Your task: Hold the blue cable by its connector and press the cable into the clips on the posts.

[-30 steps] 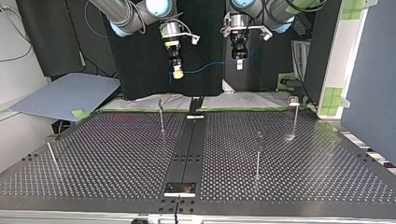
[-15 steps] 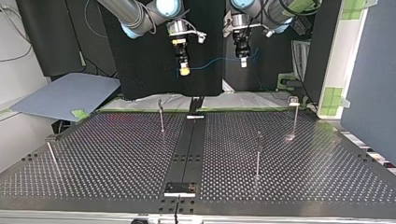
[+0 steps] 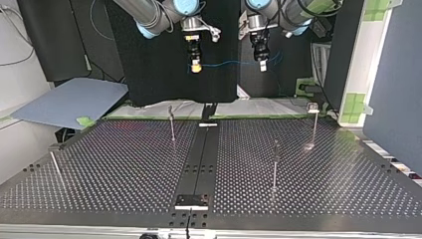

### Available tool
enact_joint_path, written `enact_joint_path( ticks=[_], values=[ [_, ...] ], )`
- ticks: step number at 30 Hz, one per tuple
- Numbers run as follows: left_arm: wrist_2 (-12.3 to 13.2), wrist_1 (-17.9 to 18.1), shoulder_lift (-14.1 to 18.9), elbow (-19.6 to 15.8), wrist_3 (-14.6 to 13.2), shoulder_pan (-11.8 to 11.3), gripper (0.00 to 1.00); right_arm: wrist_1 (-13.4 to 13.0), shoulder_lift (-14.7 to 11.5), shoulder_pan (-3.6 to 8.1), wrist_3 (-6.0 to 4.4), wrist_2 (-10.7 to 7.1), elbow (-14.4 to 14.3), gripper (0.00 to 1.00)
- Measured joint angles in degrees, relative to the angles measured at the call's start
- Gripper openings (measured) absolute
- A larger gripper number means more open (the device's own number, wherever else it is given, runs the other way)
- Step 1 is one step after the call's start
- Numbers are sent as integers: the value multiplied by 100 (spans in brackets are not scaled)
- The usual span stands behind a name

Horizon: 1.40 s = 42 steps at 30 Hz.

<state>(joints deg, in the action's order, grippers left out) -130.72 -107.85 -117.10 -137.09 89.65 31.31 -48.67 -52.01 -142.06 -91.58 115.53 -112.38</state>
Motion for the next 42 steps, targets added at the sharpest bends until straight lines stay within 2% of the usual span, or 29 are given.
enact_joint_path(
  ticks=[5, 9, 13, 16, 21, 28, 33, 42],
  values=[
    [14, 57, 89, 30, 30, 0, 0, 190, -14, 2, -19, 190, 8, 0],
    [2, -44, 266, 41, 173, 0, 0, 376, -158, -15, -162, 377, 56, 0],
    [149, -235, 473, 42, 229, 0, 0, 575, -351, -3, -316, 488, 77, 0],
    [259, -384, 623, 44, 174, 0, 0, 725, -501, 31, -286, 417, 140, 0],
    [243, -616, 859, 90, 173, 0, 0, 979, -753, 74, -202, 191, 305, 0],
    [249, -1011, 1254, 436, 324, 0, 0, 1374, -1148, 68, -140, -162, 628, 0],
    [232, -1245, 1487, 665, 424, 0, 0, 1644, -1387, 38, -124, -219, 901, 0],
    [221, -1649, 1890, 914, 517, 0, 0, 1934, -1462, 44, -137, -232, 1286, 0]
  ],
)
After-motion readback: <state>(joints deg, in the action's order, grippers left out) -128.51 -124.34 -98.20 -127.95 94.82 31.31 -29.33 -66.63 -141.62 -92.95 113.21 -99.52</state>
